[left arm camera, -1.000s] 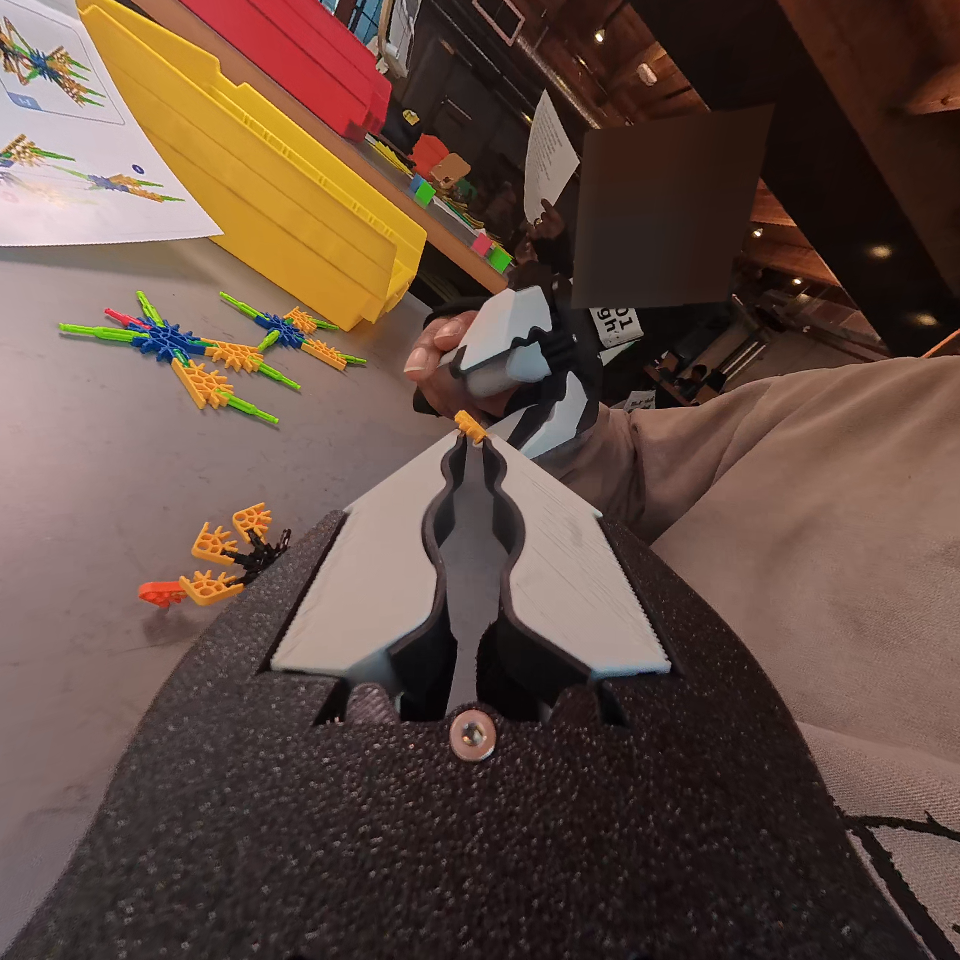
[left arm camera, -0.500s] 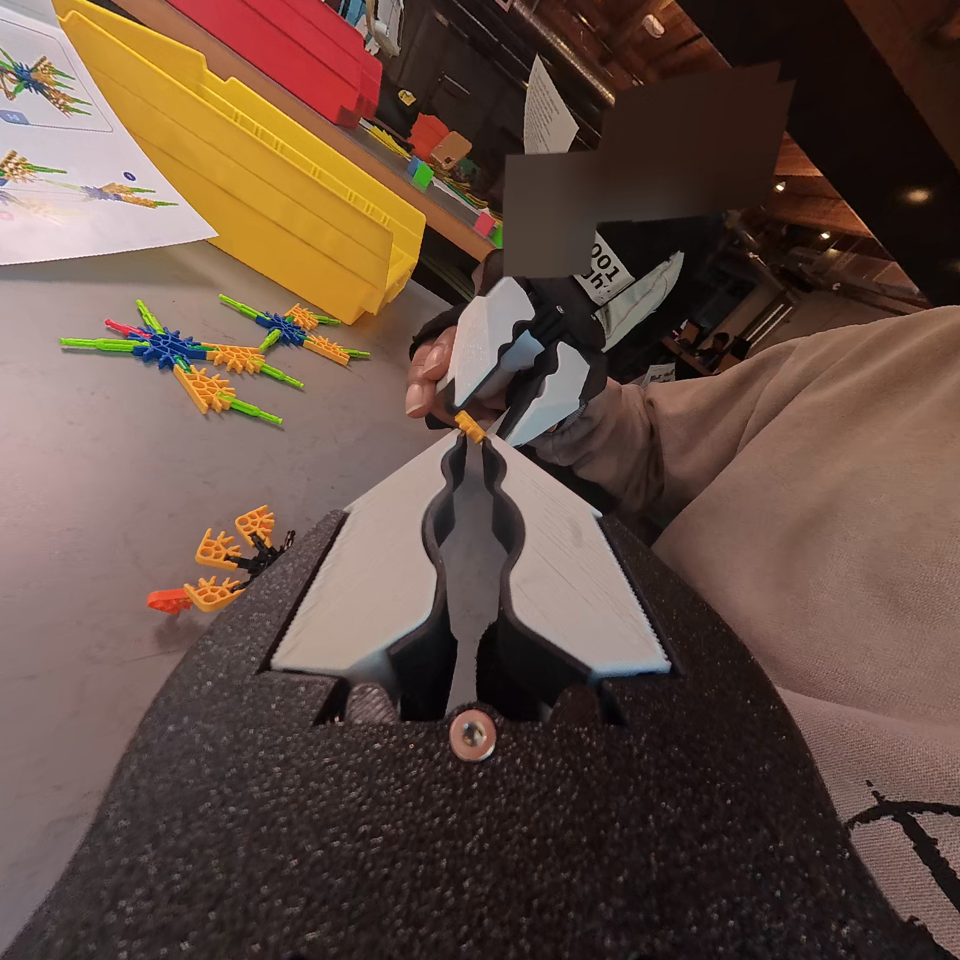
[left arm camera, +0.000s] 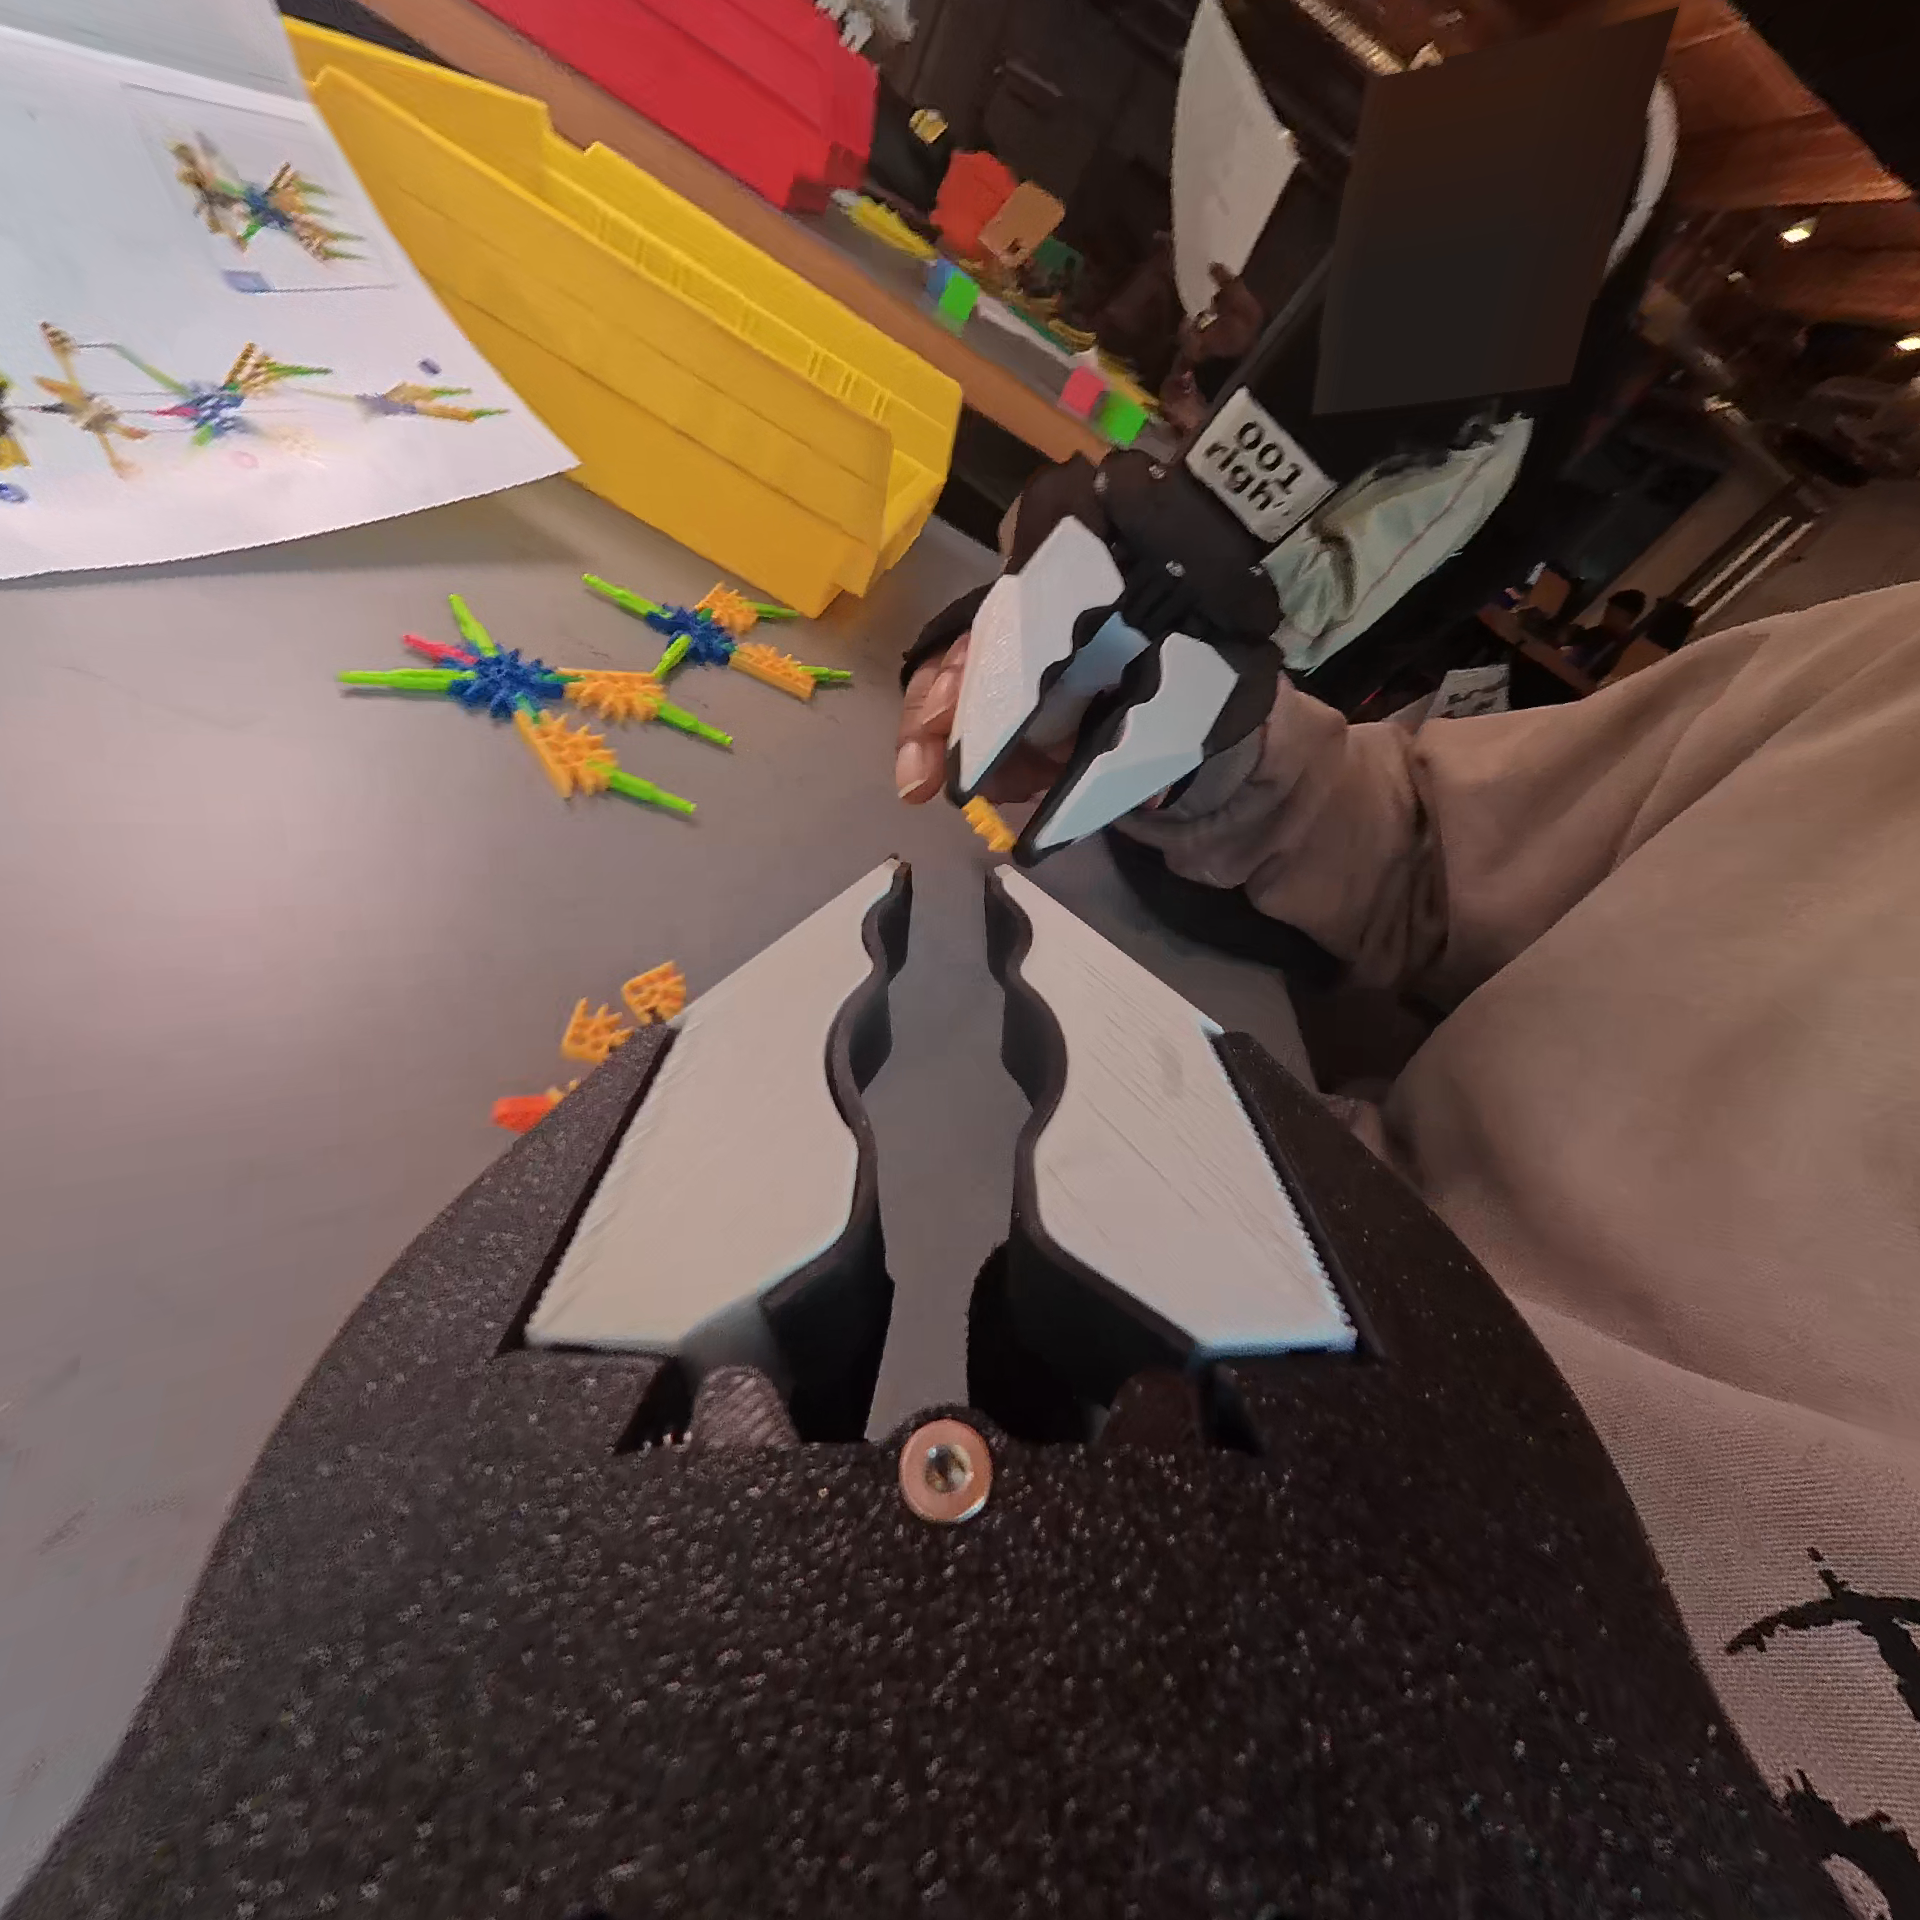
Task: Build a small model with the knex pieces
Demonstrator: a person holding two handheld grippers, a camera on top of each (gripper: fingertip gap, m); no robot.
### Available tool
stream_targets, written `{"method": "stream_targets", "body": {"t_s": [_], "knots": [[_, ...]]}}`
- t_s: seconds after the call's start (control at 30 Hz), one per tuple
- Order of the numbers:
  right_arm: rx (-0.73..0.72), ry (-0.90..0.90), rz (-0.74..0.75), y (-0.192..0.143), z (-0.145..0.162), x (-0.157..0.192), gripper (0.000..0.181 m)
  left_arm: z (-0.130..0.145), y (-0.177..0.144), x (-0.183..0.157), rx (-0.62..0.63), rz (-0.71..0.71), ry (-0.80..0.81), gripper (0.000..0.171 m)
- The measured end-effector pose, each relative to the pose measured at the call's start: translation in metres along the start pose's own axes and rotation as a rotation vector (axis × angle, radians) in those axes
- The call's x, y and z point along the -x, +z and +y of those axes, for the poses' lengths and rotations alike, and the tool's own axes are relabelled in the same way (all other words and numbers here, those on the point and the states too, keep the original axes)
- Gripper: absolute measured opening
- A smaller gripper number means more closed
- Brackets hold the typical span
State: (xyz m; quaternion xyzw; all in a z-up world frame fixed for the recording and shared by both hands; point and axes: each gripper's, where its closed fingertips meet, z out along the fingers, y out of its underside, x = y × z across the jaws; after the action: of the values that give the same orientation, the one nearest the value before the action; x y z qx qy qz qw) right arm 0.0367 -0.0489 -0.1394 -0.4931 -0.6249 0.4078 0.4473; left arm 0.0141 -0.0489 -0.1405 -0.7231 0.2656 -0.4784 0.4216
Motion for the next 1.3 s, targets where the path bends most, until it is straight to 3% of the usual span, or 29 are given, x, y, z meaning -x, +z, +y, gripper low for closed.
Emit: {"method": "stream_targets", "body": {"t_s": [0.13, 0.33, 0.53, 0.97, 1.3], "knots": [[0.059, 0.012, 0.04, -0.005, 0.014, -0.015, 0.012, 0.02, -0.027, 0.047, 0.147, -0.231, -0.1, 0.023], [0.154, 0.017, 0.059, -0.001, 0.039, -0.023, 0.012, 0.055, -0.024, 0.062, 0.268, -0.239, -0.266, 0.028], [0.195, 0.001, 0.056, 0.004, 0.049, -0.021, 0.012, 0.059, -0.009, 0.059, 0.247, -0.2, -0.313, 0.028], [0.193, 0.0, 0.053, 0.004, 0.05, -0.021, 0.012, 0.049, -0.002, 0.052, 0.205, -0.193, -0.225, 0.006], [0.184, -0.002, 0.038, 0.005, 0.048, -0.017, 0.012, 0.049, 0.004, 0.034, 0.225, -0.107, -0.194, 0.003]]}}
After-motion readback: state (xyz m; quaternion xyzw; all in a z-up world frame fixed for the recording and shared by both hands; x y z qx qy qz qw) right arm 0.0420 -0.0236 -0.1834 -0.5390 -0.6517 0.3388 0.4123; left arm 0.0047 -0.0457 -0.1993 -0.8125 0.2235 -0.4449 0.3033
